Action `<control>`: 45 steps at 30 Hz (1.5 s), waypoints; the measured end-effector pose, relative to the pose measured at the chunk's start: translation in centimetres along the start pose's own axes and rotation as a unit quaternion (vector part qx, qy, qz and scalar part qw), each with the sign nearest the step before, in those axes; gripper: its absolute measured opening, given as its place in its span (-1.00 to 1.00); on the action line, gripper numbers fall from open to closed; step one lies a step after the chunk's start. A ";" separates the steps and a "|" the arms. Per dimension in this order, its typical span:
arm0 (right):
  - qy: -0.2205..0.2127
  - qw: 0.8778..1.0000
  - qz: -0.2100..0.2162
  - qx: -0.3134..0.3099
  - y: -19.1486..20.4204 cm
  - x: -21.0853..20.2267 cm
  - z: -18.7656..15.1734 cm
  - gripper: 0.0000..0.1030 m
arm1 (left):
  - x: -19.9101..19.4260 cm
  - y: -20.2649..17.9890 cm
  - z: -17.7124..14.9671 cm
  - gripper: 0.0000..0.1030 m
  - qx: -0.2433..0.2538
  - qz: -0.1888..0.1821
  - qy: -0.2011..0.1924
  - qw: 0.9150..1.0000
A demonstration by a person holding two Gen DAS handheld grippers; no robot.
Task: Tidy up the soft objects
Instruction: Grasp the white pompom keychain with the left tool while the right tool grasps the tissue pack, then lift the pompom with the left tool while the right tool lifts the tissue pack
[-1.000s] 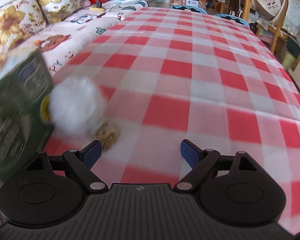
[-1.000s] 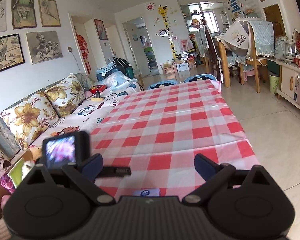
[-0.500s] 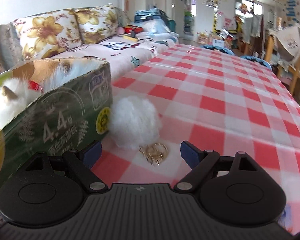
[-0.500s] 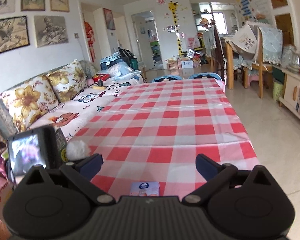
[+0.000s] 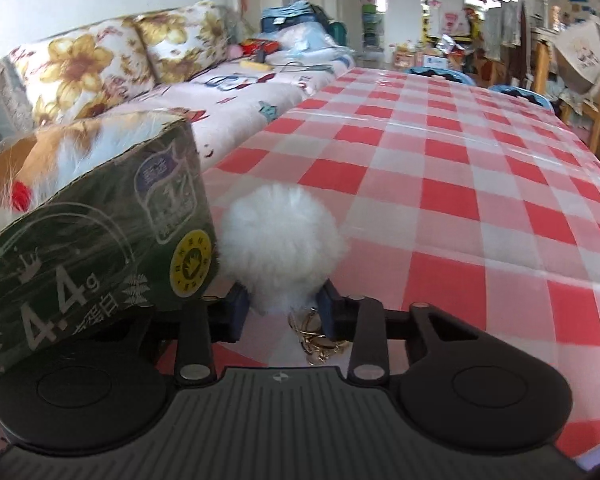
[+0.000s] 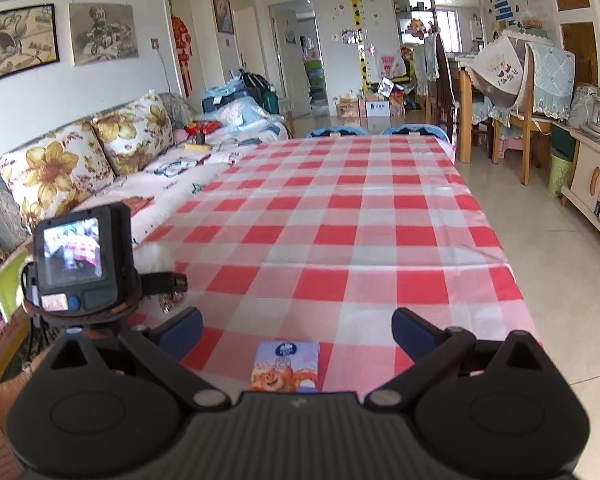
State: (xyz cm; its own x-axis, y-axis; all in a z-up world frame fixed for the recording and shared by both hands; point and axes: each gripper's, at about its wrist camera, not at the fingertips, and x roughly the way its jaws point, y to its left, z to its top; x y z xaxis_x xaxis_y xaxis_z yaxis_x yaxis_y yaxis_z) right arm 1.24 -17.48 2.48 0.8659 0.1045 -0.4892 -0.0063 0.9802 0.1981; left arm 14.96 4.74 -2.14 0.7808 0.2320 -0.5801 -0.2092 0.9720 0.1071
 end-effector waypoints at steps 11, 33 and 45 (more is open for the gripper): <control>0.054 0.998 0.003 -0.017 -0.2 2.4 -1.7 0.95 | -4.0 0.2 -3.3 -0.41 0.047 -0.055 -0.014 0.997; 0.077 0.996 0.013 -0.048 0.4 5.8 -3.9 0.60 | -4.4 1.4 -4.3 0.61 0.052 -0.122 -0.009 0.991; 0.097 0.993 0.013 -0.060 1.3 6.2 -3.6 -0.01 | -4.2 1.7 -4.0 0.05 0.060 -0.178 -0.020 0.982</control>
State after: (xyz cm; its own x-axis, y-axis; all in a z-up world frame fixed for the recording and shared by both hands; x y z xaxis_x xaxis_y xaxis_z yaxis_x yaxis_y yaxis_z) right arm 4.77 -14.94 -3.32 0.7524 0.1485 -0.6418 -0.0967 0.9886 0.1154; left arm 8.94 5.23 -2.74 0.8152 -0.1238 -0.5658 0.1495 0.9888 -0.0009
